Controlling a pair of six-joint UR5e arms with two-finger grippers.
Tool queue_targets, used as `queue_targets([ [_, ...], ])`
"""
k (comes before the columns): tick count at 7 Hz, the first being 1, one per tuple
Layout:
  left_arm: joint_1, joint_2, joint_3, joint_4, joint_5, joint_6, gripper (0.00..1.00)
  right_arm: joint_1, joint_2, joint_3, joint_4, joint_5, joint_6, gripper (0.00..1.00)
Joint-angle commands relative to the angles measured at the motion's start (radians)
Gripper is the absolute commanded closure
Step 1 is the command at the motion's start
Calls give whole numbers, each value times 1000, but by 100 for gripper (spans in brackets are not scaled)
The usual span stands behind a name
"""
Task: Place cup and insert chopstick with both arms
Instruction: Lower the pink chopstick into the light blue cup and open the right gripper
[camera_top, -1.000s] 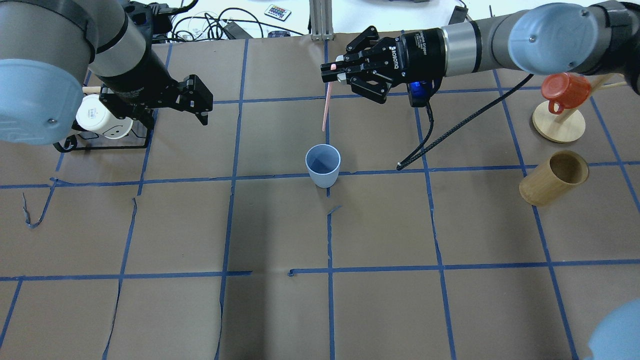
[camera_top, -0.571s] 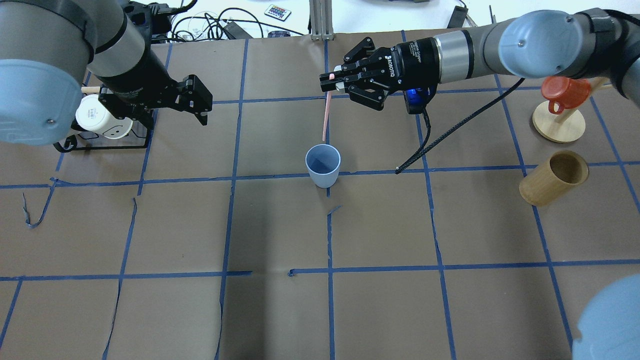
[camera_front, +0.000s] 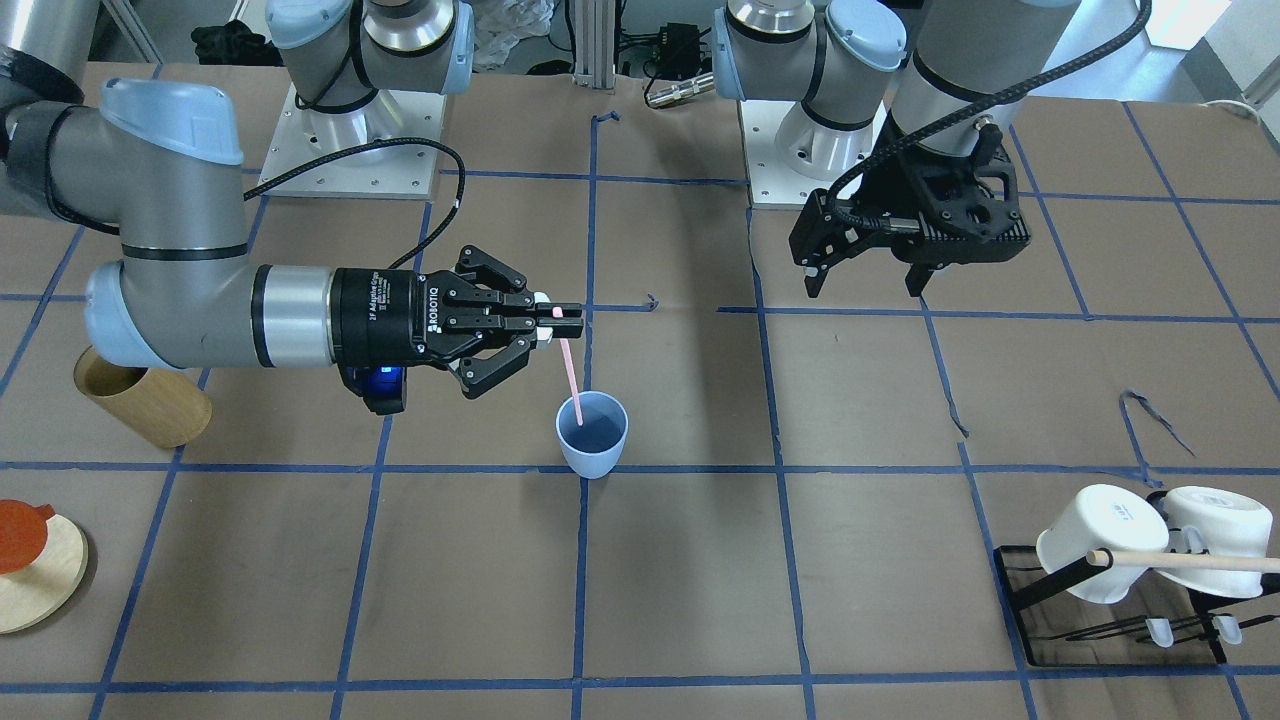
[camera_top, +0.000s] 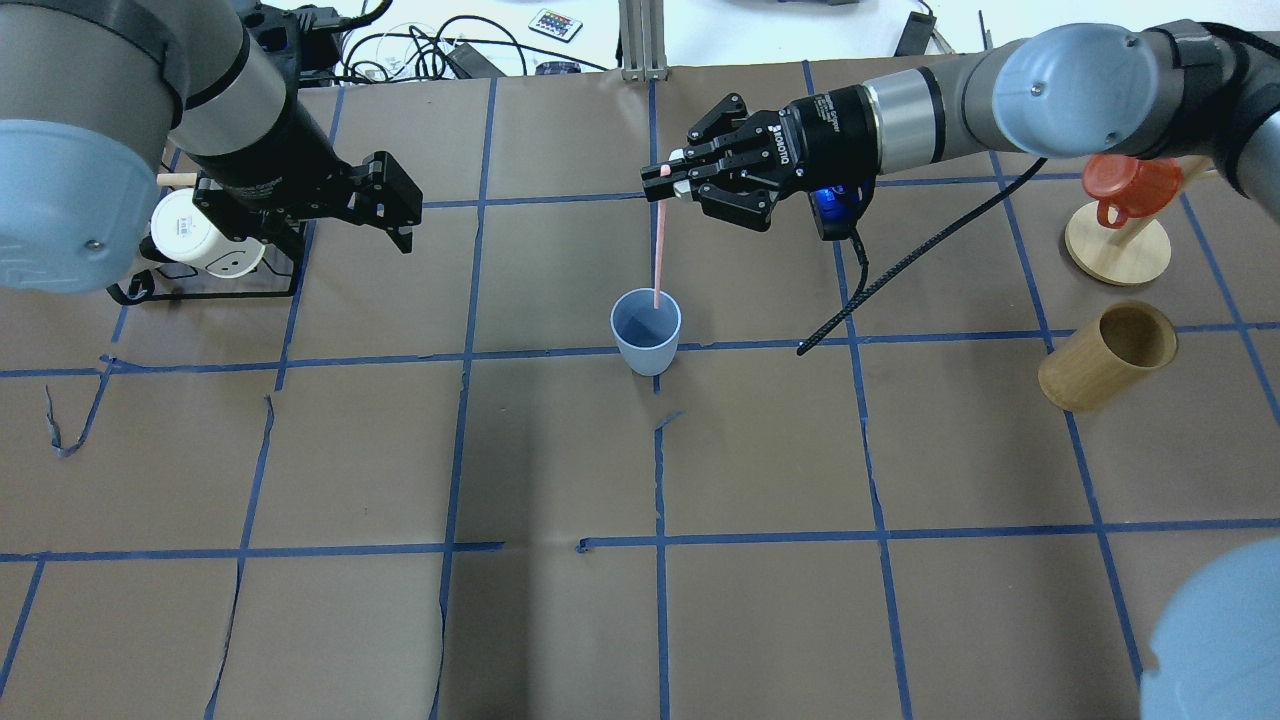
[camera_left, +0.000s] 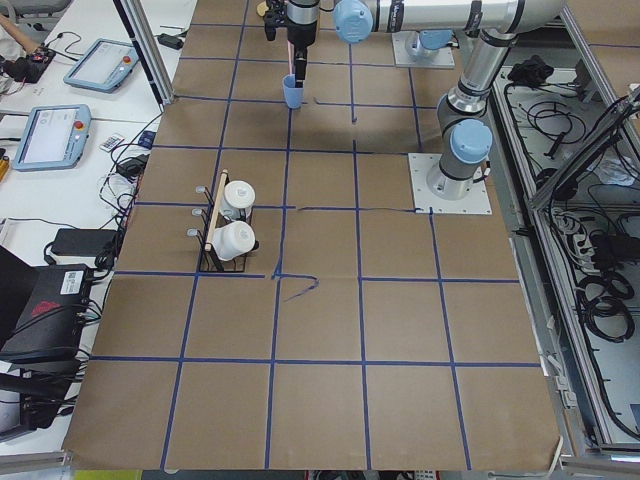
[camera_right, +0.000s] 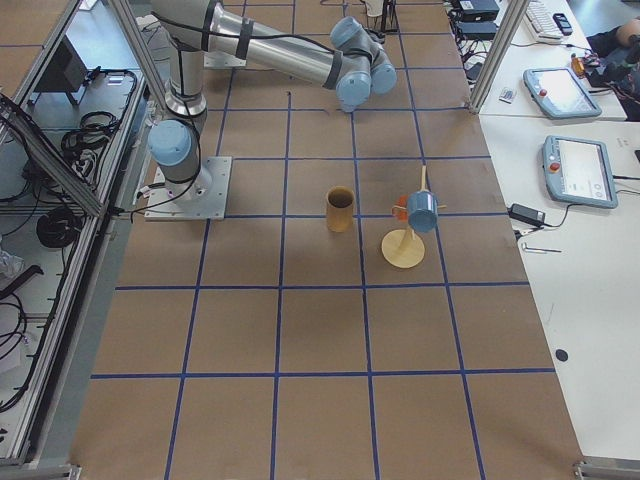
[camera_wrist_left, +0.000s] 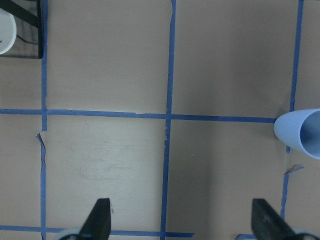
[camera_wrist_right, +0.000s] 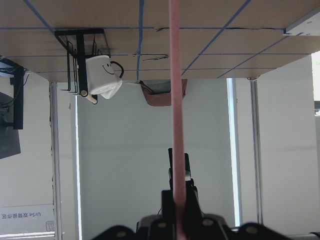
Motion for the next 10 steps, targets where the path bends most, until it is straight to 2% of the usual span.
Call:
queue_targets([
  [1, 2, 6, -3, -18, 2, 0, 0, 1, 1, 0, -3, 3, 2, 40],
  [2, 0, 0, 5, -17, 0, 0, 0, 1, 1, 0, -3, 4, 2, 26],
  [4, 3, 3, 8, -15, 2, 0, 0, 1, -2, -5, -6, 4, 10, 24],
  [5, 2, -2, 11, -14, -3, 0, 0, 1, -12, -21, -65, -2, 74, 24],
  [6, 0, 6, 10, -18, 1, 0, 0, -1, -22, -26, -230, -169, 158, 19],
  [7, 8, 6, 8, -15, 6, 0, 0, -3, -59, -26, -426, -429, 245, 0],
  [9, 3, 13, 5, -17, 25, -3, 0, -4, -105, -44, -465, -596, 229, 0],
  [10, 17, 9, 7, -12, 20, 0, 0, -1, -108, -90, -450, -723, 140, 0],
])
